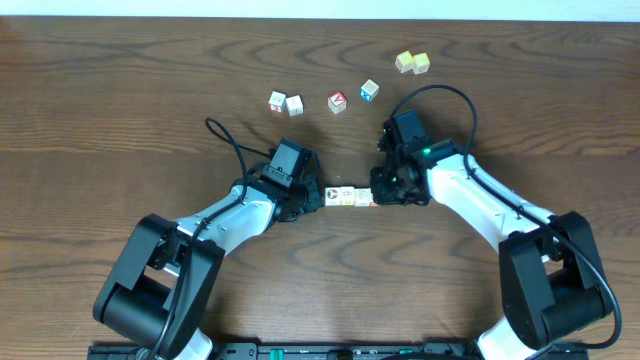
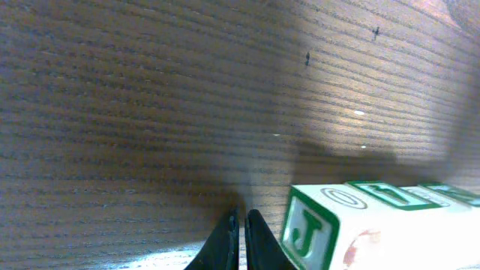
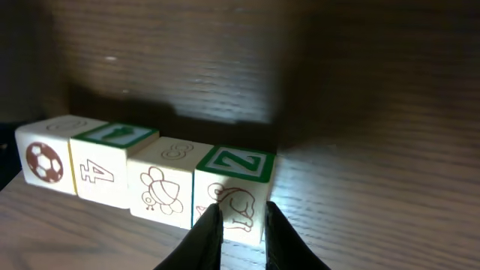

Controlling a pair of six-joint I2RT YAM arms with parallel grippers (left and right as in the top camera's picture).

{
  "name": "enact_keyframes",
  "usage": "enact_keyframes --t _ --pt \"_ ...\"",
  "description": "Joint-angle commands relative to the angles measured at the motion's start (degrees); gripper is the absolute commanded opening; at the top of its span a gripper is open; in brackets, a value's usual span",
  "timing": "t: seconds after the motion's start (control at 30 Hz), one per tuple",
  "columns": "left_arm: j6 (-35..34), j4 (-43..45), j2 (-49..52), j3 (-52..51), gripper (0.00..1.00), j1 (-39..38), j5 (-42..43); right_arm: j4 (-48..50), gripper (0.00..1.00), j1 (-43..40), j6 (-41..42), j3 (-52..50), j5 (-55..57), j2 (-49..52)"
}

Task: Lift 4 blocks

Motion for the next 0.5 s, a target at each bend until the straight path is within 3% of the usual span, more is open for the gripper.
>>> enact_keyframes --t 0.0,0.47 --pt "0.1 -0.9 0.0 0.2 0.07 -0.1 -2.0 -0.4 0.16 0.6 1.7 -0.4 4.0 0.5" --pt "0.1 -1.1 0.0 0.2 0.07 -0.1 -2.0 -7.5 0.17 -2.4 2.1 0.3 15.2 0.5"
